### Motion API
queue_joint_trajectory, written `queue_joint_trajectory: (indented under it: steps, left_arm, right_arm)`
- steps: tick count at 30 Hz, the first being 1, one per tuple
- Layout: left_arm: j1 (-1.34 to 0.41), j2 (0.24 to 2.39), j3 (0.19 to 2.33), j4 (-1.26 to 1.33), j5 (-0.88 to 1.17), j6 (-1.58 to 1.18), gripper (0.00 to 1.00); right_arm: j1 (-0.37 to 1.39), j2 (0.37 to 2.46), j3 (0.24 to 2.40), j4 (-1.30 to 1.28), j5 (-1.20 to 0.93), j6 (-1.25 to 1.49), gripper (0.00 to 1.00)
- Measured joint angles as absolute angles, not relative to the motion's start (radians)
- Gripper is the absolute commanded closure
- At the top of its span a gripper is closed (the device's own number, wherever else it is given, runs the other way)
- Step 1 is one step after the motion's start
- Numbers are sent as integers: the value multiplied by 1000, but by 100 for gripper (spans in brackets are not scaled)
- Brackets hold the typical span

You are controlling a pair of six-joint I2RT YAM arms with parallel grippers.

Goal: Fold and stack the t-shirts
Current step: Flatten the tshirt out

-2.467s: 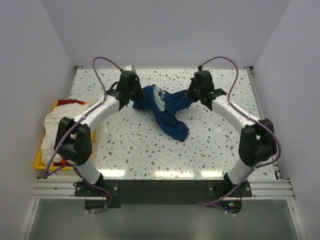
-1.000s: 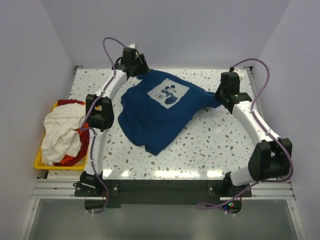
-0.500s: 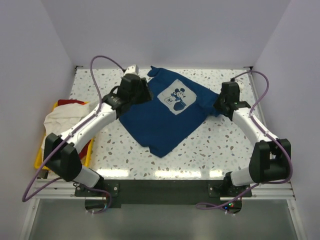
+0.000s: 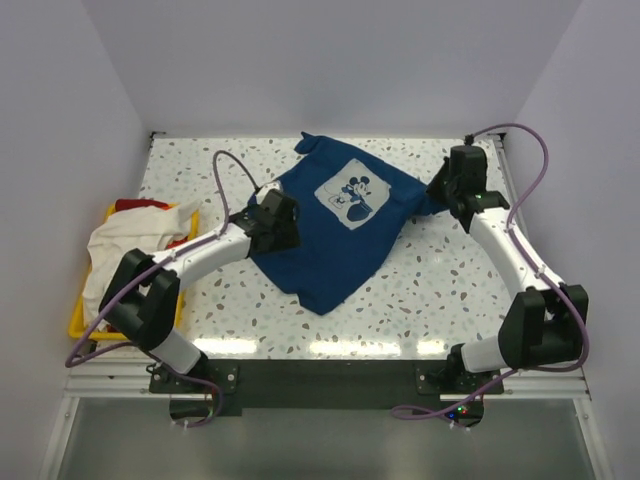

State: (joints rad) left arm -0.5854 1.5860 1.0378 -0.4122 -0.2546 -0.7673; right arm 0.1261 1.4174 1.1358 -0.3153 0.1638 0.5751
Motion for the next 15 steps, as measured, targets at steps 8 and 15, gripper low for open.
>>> queue_joint_trajectory:
  steps: [8,15]
  left_arm:
    - [-797,1420,912,-440,-245,-772,37]
    - [-994,1363,850,-451,-248,-794,38]
  right_arm:
    - [126,1401,1254,-327,160,562,100]
    - [126,1401,1311,-359,152,552,100]
